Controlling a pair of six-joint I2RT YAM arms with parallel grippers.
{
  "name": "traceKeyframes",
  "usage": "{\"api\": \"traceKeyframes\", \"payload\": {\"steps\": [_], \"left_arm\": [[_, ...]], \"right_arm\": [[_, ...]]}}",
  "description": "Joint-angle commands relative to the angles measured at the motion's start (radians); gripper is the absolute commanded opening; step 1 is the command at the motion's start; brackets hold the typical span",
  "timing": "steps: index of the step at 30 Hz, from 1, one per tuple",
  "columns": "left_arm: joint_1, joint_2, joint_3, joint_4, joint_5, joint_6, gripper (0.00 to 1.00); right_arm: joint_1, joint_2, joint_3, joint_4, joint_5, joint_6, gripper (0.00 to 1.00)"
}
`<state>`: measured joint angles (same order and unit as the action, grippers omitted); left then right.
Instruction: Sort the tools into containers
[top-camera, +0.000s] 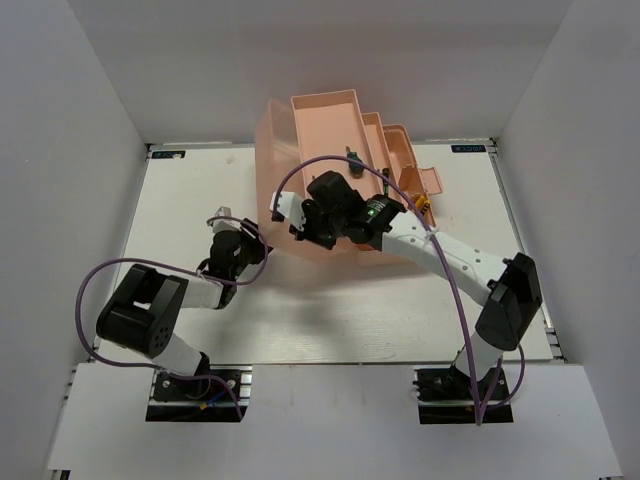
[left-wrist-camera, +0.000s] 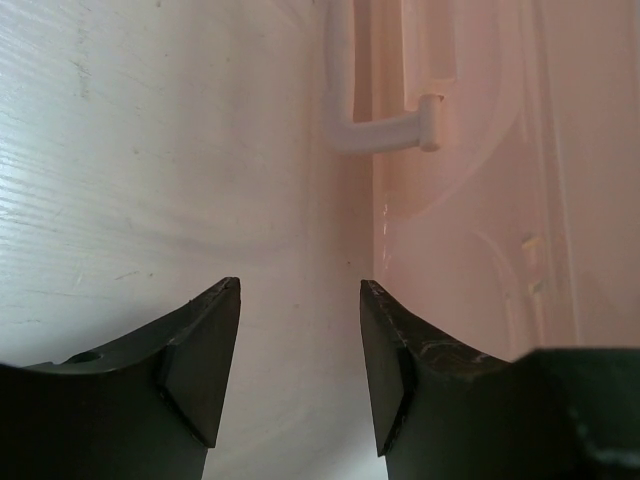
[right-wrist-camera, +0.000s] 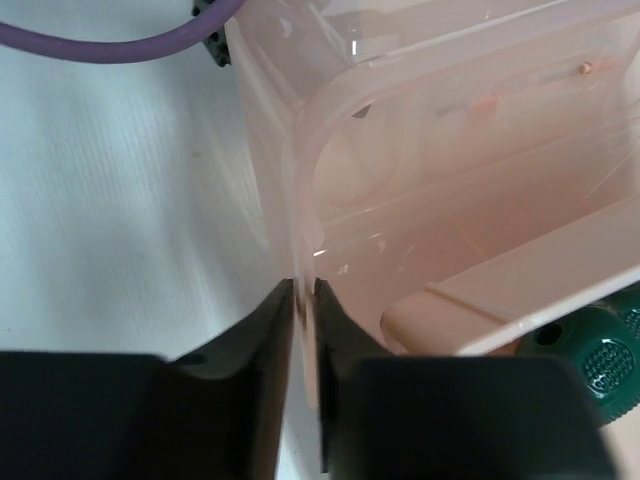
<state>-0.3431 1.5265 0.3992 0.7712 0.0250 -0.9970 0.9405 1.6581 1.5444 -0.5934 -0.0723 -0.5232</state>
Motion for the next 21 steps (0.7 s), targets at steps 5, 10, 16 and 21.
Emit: {"api": "traceKeyframes", "payload": {"steps": [5,10,16,21], "left_arm": [[0.024,0.015,0.087,0.051,0.082,0.008,0.61],[0.033,0.024,0.096,0.04,0.092,0.008,0.61],[0.042,0.024,0.096,0.04,0.101,0.008,0.61],[0.052,0.034,0.127,0.019,0.101,0.008,0.6]], "right_arm": [[0.006,-0.095,0.029,-0.025,-0.092,-0.006,0.53],[0.006,-0.107,0.049,-0.083,-0.13,-0.052,0.66],[0.006,-0.124,0.135,-0.172,-0.211,-0.058,0.48],[-0.005,-0.124,0.285,-0.166,-0.149,0.055,0.05]]}}
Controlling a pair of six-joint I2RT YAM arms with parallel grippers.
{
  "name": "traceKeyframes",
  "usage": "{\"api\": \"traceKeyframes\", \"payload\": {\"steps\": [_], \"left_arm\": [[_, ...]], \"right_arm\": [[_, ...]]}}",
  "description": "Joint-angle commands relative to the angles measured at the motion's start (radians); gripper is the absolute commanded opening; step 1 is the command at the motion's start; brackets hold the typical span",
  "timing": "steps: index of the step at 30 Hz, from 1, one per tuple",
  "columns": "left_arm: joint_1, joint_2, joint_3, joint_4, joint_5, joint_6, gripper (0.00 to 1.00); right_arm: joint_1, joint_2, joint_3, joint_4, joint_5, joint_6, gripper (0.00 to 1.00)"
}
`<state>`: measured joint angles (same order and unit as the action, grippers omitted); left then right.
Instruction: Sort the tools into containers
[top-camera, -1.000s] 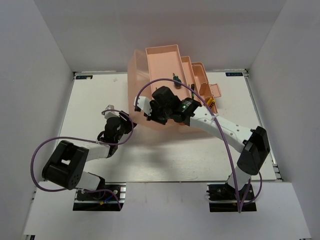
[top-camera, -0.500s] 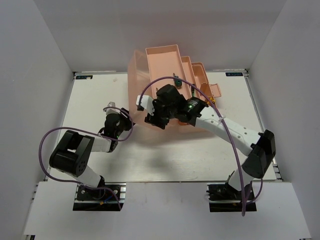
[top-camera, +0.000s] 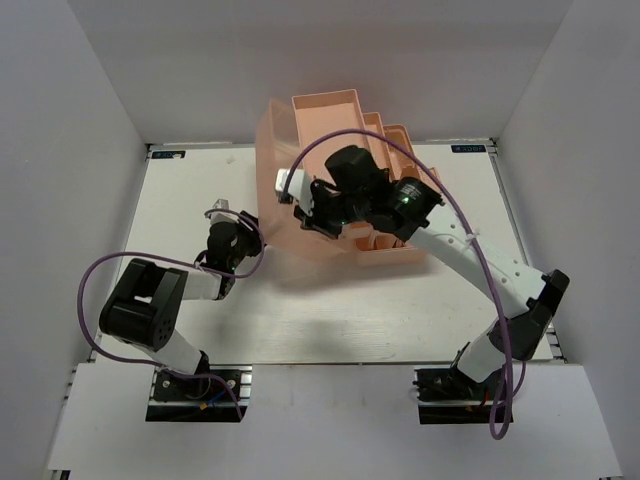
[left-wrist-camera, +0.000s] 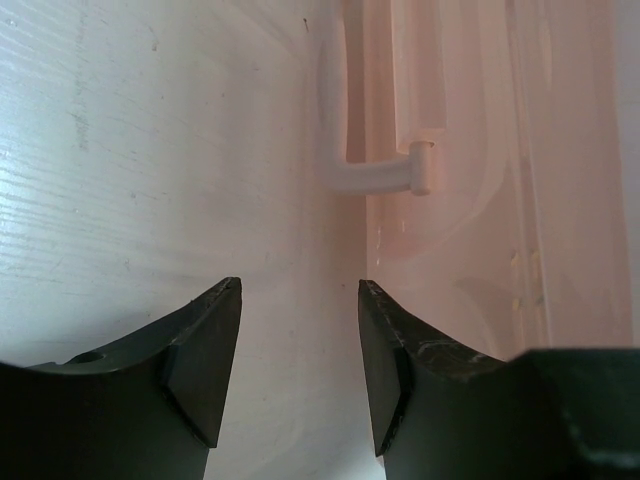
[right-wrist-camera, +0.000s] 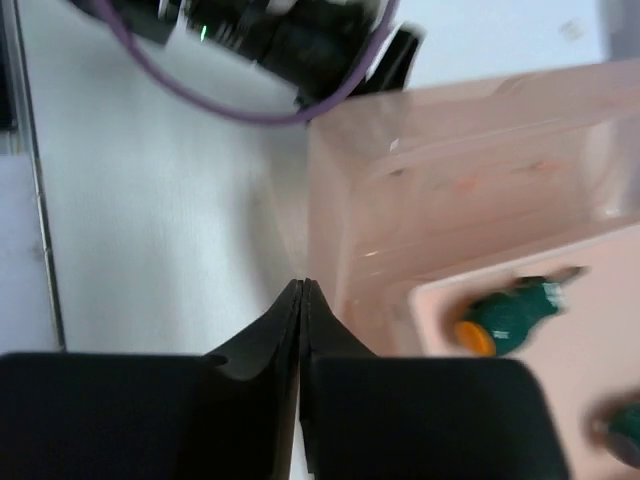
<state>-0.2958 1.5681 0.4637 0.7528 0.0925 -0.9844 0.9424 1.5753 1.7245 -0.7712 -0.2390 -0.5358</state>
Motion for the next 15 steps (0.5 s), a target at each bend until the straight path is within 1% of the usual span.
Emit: {"api": "traceKeyframes", "payload": {"steps": [1,2,3,4,5,6,7,8,9,10,11,12,13,14,15], "left_arm": [[0.004,-0.008,0.062,0.027,0.042,0.006,0.6],[0.004,-0.008,0.072,0.026,0.042,0.006,0.6],[0.004,-0.008,0.082,0.013,0.042,0.016,0.6],[0.004,-0.017,0.093,0.004,0.042,0.026,0.6],[0.004,-0.017,0.093,-0.012,0.042,0.026,0.6],[0.004,-0.026,0.104,-0.021,0.042,0.039,0.6],[0.004,-0.026,0.104,-0.044,0.033,0.039,0.6],[0.004,-0.037,0.128,-0.056,0.033,0.053,0.6],[0.004,-0.037,0.128,-0.056,0.033,0.067,0.6],[0.004,-0.049,0.153,-0.084,0.033,0.067,0.6],[0.004,-0.049,0.162,-0.093,0.033,0.079,0.6],[0.004,-0.049,0.173,-0.102,0.033,0.095,0.6],[0.004,-0.062,0.194,-0.113,0.033,0.095,0.6],[0.004,-0.062,0.207,-0.136,0.033,0.11,0.6],[0.004,-0.071,0.219,-0.145,0.044,0.128,0.6]], "right_arm": [[-0.007,-0.041,0.139,0.013,0.038,0.107,0.0],[-0.014,-0.044,0.17,0.021,0.131,0.112,0.0],[-0.019,-0.049,0.185,0.061,0.182,0.128,0.0],[-0.033,-0.049,0.191,0.085,0.392,0.132,0.0],[-0.033,-0.051,0.19,0.107,0.464,0.134,0.0],[-0.045,-0.055,0.182,0.204,0.528,0.107,0.0],[-0.066,-0.06,0.117,0.251,0.594,0.055,0.0],[-0.082,-0.066,0.089,0.364,0.756,-0.002,0.0],[-0.121,-0.067,0.067,0.425,0.78,-0.035,0.0],[-0.173,-0.07,0.002,0.45,0.805,-0.065,0.0],[-0.207,-0.074,-0.006,0.448,0.802,-0.047,0.0],[-0.312,-0.074,-0.025,0.431,0.794,-0.033,0.0],[-0.353,-0.07,-0.042,0.377,0.749,0.035,0.0],[-0.391,-0.069,-0.049,0.353,0.719,0.068,0.0],[-0.525,-0.063,-0.051,0.325,0.687,0.092,0.0]]}}
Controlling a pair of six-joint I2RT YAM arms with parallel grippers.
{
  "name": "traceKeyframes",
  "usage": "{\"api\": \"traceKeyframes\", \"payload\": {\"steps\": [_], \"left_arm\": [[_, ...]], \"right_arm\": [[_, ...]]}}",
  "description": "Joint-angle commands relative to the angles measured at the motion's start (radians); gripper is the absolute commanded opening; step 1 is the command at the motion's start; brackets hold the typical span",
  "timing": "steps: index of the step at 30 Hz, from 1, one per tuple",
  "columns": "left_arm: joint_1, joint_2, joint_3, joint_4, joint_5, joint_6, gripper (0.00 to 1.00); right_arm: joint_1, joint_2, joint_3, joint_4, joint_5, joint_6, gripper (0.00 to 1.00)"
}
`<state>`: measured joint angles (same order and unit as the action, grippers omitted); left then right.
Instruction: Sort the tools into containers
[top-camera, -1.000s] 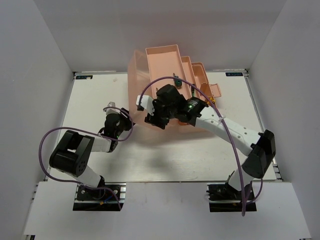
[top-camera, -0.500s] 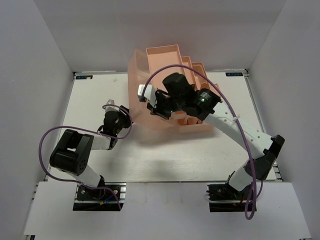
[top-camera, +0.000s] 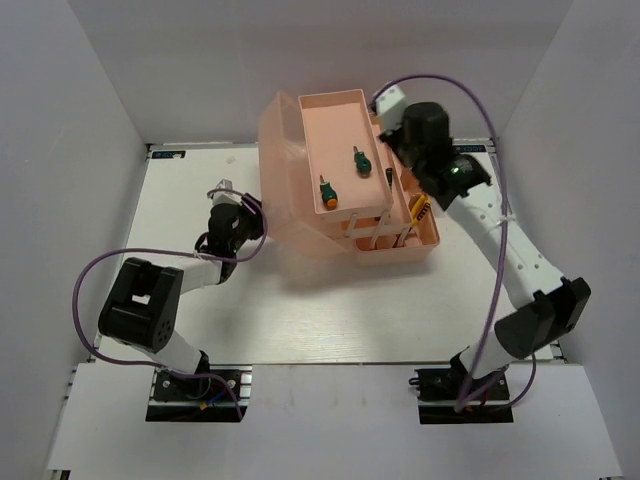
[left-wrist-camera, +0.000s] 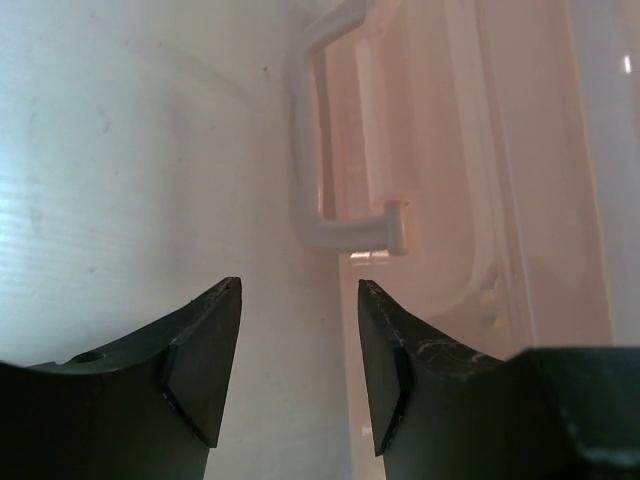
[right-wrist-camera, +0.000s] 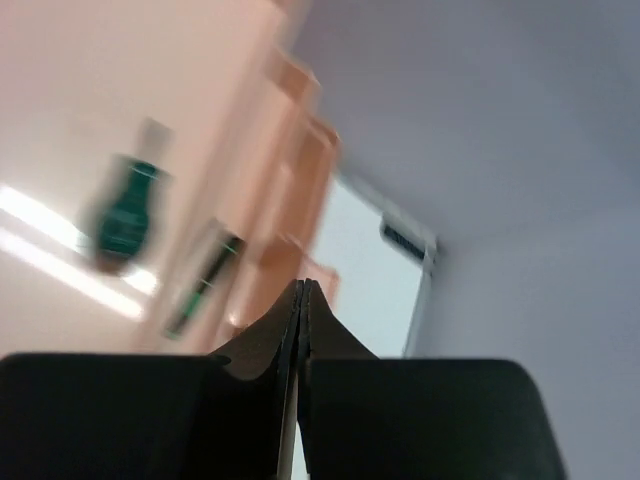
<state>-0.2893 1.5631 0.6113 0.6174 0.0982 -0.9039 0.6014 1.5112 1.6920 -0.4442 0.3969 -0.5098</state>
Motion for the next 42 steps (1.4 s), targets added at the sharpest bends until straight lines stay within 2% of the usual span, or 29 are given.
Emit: {"api": "traceKeyframes", "payload": {"steps": [1,5,7,10,16,21,27,39,42], "left_arm": [[-0.002,-0.066,0.1,-0.021,0.038,0.059,0.6],[-0.002,-0.041,0.182,-0.053,0.096,0.082,0.6],[-0.022,-0.003,0.243,-0.065,0.121,0.091,0.6],[-0.031,0.043,0.335,-0.074,0.181,0.1,0.6],[-0.042,0.241,0.545,-0.096,0.409,0.089,0.58],[-0.053,0.33,0.666,-0.117,0.5,0.089,0.57],[-0.071,0.437,0.801,-0.117,0.674,0.099,0.57],[-0.143,0.523,0.999,-0.128,0.889,0.068,0.58],[-0.152,0.532,1.035,-0.081,0.945,0.04,0.59]], "right_arm": [[-0.228,0.026,-0.02,-0.063,-0.025,0.106,0.0],[-0.446,0.104,-0.09,-0.125,-0.171,0.174,0.0],[-0.51,0.15,-0.113,-0.155,-0.232,0.2,0.0],[-0.541,0.187,-0.164,-0.162,-0.363,0.251,0.0],[-0.586,0.297,-0.184,-0.206,-0.617,0.312,0.0],[-0.589,0.326,-0.215,-0.176,-0.785,0.363,0.0],[-0.632,0.343,-0.224,-0.166,-0.874,0.393,0.0],[-0.657,0.38,-0.21,-0.163,-0.932,0.442,0.0],[-0.661,0.382,-0.213,-0.162,-0.934,0.445,0.0]]}}
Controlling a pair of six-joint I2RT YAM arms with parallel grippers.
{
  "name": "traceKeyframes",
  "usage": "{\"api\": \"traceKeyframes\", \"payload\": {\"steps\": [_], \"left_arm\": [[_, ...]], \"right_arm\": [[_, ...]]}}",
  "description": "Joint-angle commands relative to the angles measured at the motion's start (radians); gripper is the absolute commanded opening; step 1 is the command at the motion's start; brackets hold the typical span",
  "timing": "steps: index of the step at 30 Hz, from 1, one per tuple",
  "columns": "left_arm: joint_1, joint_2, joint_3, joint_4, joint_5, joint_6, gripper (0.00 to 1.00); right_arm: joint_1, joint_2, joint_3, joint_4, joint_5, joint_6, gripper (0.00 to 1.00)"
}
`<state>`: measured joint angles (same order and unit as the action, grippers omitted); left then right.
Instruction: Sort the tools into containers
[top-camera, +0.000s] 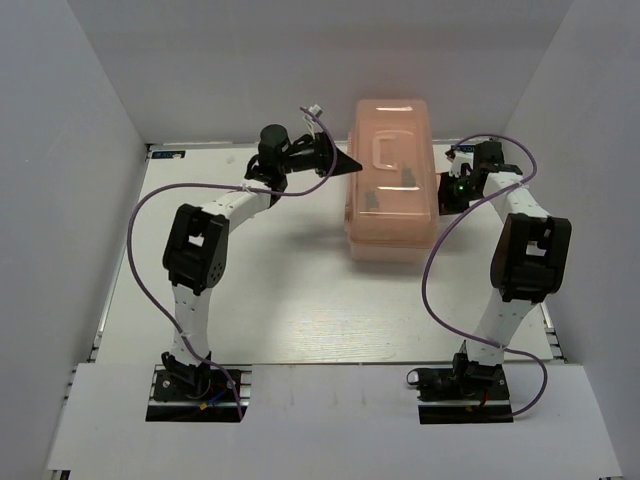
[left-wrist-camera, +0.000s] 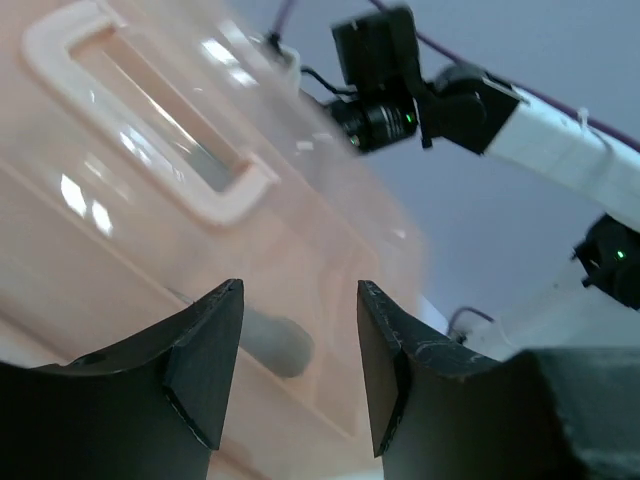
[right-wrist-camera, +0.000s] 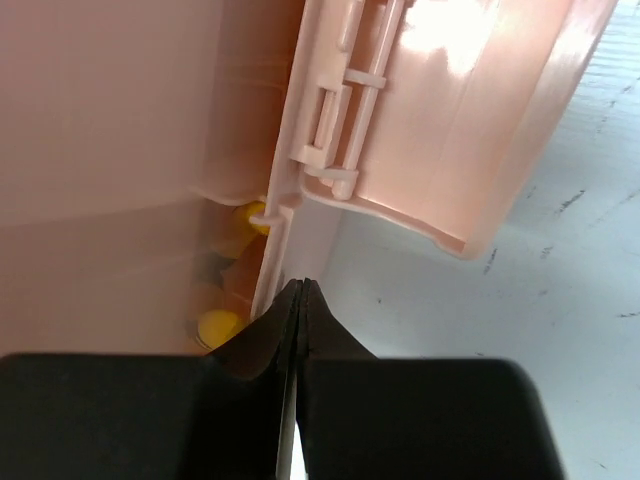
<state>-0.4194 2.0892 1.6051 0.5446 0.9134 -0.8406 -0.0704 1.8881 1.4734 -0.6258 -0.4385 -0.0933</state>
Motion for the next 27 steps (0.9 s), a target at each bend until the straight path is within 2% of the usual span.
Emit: {"api": "traceKeyframes", "payload": {"steps": [1,8,10,11,12,13,14,15,16,17,18,19,21,23,27], "left_arm": [[-0.031,-0.004,0.041,0.001,0.13,-0.034,0.59],[-0.021,-0.173,-0.02,-0.023,0.094,0.017,0.7],[-0.01,-0.221,-0.077,-0.052,0.046,0.047,0.75],[-0.01,-0.272,-0.095,-0.081,0.021,0.108,0.76],[0.001,-0.299,-0.121,-0.192,-0.011,0.161,0.78],[0.001,-0.325,-0.122,-0.275,-0.115,0.222,0.81],[0.001,-0.346,-0.122,-0.357,-0.183,0.342,0.82],[0.001,-0.383,-0.141,-0.477,-0.25,0.383,0.82],[0.001,-0.397,-0.157,-0.514,-0.369,0.408,0.83],[0.001,-0.406,-0.2,-0.537,-0.416,0.423,0.83],[0.001,-0.406,-0.22,-0.552,-0.457,0.439,0.83],[0.001,-0.406,-0.235,-0.581,-0.528,0.451,0.83],[0.001,-0.394,-0.269,-0.59,-0.564,0.46,0.83],[0.001,-0.348,-0.284,-0.58,-0.564,0.46,0.83],[-0.022,-0.269,-0.284,-0.58,-0.532,0.469,0.83]], "right_arm": [[0.009,0.006,0.007,0.017,-0.098,0.032,0.0],[-0.008,0.003,-0.002,0.018,-0.083,0.02,0.0],[-0.012,-0.006,-0.008,0.023,-0.071,0.015,0.0],[-0.015,-0.012,-0.008,0.023,-0.065,0.012,0.0],[-0.02,-0.026,-0.018,0.029,-0.057,0.007,0.0],[-0.023,-0.036,-0.021,0.032,-0.04,0.004,0.0],[-0.028,-0.043,-0.027,0.037,-0.031,0.001,0.0],[-0.031,-0.067,-0.036,0.044,-0.016,-0.011,0.0],[-0.031,-0.075,-0.044,0.047,0.007,-0.017,0.0],[-0.034,-0.084,-0.047,0.051,0.017,-0.022,0.0],[-0.037,-0.113,-0.053,0.064,0.036,-0.034,0.04],[-0.035,-0.122,-0.067,0.073,0.046,-0.039,0.14],[-0.035,-0.145,-0.076,0.103,0.044,-0.048,0.19],[-0.031,-0.138,-0.062,0.101,0.021,-0.052,0.23],[-0.026,-0.1,0.002,0.083,-0.037,-0.033,0.23]]}}
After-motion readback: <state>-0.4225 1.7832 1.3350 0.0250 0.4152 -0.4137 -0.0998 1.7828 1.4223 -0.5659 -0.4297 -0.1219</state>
